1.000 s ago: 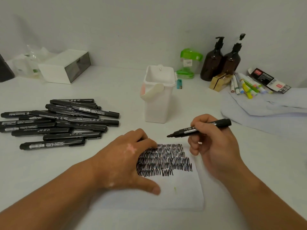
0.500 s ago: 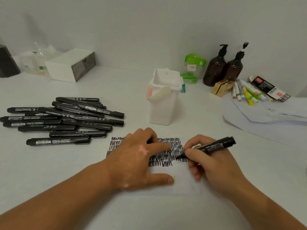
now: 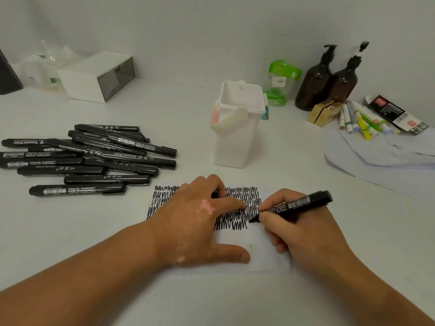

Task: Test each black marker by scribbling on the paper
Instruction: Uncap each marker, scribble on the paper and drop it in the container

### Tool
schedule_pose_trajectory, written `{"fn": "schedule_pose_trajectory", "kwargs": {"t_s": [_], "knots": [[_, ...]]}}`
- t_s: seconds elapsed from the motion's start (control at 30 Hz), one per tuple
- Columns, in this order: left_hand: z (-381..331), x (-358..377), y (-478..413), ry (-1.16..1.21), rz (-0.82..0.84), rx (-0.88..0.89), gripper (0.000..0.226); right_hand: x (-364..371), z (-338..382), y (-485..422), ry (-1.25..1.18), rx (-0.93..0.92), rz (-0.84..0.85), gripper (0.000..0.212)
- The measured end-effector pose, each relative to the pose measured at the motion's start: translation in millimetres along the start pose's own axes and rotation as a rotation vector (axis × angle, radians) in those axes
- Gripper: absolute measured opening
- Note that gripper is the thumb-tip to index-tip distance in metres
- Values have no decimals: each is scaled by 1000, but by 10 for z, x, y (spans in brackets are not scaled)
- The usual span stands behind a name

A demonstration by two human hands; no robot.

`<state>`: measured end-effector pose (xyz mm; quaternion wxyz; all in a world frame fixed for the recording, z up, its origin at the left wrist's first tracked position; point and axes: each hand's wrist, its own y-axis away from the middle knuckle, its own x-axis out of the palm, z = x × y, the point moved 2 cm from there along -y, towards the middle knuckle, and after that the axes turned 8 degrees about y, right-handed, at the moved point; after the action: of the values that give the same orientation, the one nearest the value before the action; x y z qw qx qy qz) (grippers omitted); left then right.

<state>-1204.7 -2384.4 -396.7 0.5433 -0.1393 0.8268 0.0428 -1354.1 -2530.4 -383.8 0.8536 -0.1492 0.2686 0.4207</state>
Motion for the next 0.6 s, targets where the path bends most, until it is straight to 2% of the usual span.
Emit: {"fn": "schedule_pose_trajectory", "kwargs": {"t_s": [0.37,0.6], "knots": [[8,-1,-2,11,4,-4,93,-10,14,9,101,0,57,19],[7,0,-2,20,-6,0,92,-4,4,1,159,-26,-47,14]]}}
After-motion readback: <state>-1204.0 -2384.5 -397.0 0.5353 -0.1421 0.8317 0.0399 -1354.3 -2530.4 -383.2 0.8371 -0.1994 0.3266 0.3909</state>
